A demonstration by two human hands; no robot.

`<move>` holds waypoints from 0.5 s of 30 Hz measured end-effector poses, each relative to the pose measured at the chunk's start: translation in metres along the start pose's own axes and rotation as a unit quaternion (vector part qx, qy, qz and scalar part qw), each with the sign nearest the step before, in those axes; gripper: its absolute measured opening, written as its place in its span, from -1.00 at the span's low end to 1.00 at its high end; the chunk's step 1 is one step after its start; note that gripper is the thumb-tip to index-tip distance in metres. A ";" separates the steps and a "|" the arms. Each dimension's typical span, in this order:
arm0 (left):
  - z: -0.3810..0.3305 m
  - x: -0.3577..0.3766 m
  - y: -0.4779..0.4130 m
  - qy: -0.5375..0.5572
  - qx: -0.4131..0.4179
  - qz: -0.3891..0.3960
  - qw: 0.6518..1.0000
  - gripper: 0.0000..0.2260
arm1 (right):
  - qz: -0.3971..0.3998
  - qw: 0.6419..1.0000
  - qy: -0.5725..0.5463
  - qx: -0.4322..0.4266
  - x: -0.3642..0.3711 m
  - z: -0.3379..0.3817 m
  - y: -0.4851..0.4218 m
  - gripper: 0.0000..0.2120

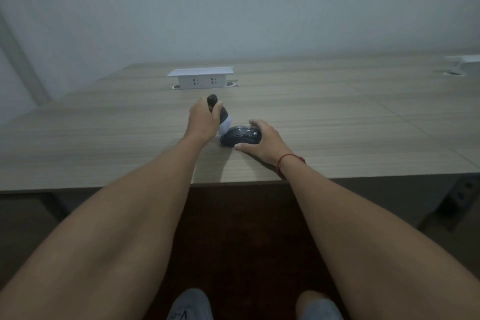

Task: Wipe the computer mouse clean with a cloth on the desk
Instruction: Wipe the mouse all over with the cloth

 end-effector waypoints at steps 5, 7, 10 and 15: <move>-0.011 0.022 0.007 0.016 0.008 0.000 1.000 -0.71 | 0.001 1.000 -0.014 0.014 -0.002 -0.001 0.002 -0.20; 0.005 0.019 0.012 -0.004 -0.029 -0.021 0.999 -0.74 | 0.001 1.000 -0.006 0.012 -0.002 -0.001 0.003 -0.20; 0.018 0.015 0.010 -0.050 -0.030 -0.021 0.998 -0.73 | 0.004 1.000 -0.004 0.018 -0.001 -0.002 0.003 -0.26; 0.004 -0.001 0.006 0.021 0.010 -0.057 0.998 -0.73 | -0.047 0.999 0.010 0.024 -0.006 -0.002 0.000 -0.45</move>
Point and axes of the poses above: each hand's wrist, its own y-axis away from the middle knuckle, its own x-axis out of the palm, z = x × y, the point moved 10 cm from there along -y, towards the middle knuckle, and after that the axes turned 5 degrees about -z, right-handed, at the moved point
